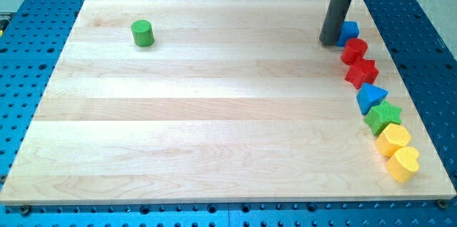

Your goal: Put the green circle above the blue cube

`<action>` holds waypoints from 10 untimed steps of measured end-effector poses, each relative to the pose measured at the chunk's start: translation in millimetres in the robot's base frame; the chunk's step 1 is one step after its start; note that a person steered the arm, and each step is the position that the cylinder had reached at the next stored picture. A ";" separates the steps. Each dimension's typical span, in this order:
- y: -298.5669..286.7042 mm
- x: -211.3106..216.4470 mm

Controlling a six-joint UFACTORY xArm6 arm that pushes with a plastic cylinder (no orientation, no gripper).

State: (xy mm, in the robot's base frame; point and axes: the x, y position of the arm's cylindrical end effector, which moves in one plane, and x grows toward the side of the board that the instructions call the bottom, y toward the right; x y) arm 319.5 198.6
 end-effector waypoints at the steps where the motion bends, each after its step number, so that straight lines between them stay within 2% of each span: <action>1: 7.9 -1.8; 2: -4.1 -9.3; 3: -50.9 -19.3; 4: -170.0 51.7; 5: -305.0 57.0; 7: -477.6 19.0; 8: -461.9 -19.1; 10: -313.7 -21.7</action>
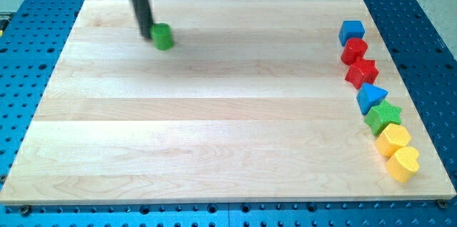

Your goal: Put the green circle above the blue cube

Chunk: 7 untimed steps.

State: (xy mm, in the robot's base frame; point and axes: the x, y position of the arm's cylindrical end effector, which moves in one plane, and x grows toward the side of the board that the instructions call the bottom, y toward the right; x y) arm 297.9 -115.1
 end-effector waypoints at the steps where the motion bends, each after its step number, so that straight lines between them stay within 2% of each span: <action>1: 42.2 -4.1; 2: -55.4 -2.0; 3: -74.6 31.6; 5: -4.4 32.8; 6: 11.1 33.1; 7: 91.9 29.5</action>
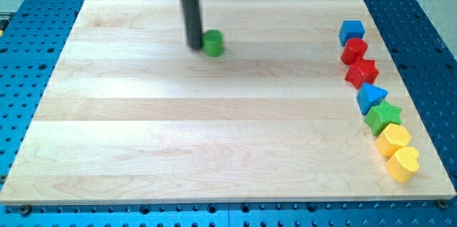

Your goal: Put the green circle above the blue cube

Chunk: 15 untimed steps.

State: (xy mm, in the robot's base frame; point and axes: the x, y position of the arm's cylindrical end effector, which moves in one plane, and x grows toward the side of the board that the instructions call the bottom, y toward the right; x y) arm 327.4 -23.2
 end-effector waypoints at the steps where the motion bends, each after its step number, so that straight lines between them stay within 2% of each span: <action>1: -16.5 5.5; 2: -11.3 15.7; 3: 45.8 15.7; 4: 26.0 15.8; 6: 118.9 9.4; 8: 70.4 14.3; 10: 77.7 32.4; 11: 119.1 16.9; 12: 118.3 7.1; 14: 137.6 38.6; 15: 192.0 12.8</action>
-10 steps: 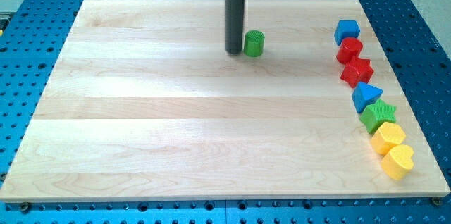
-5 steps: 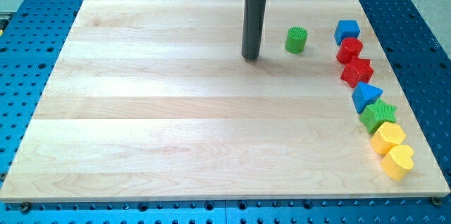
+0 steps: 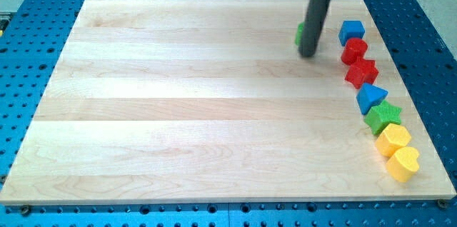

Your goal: Put the green circle above the blue cube

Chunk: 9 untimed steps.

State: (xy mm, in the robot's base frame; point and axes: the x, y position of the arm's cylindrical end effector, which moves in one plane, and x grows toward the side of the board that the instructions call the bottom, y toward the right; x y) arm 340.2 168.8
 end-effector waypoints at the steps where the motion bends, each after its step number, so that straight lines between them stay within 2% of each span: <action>1: -0.3 -19.1; 2: -57.5 -12.7; 4: -58.5 -52.4; 5: -23.3 -53.3; 6: -18.6 -63.2; 7: -42.0 -79.7; 9: 20.2 -81.7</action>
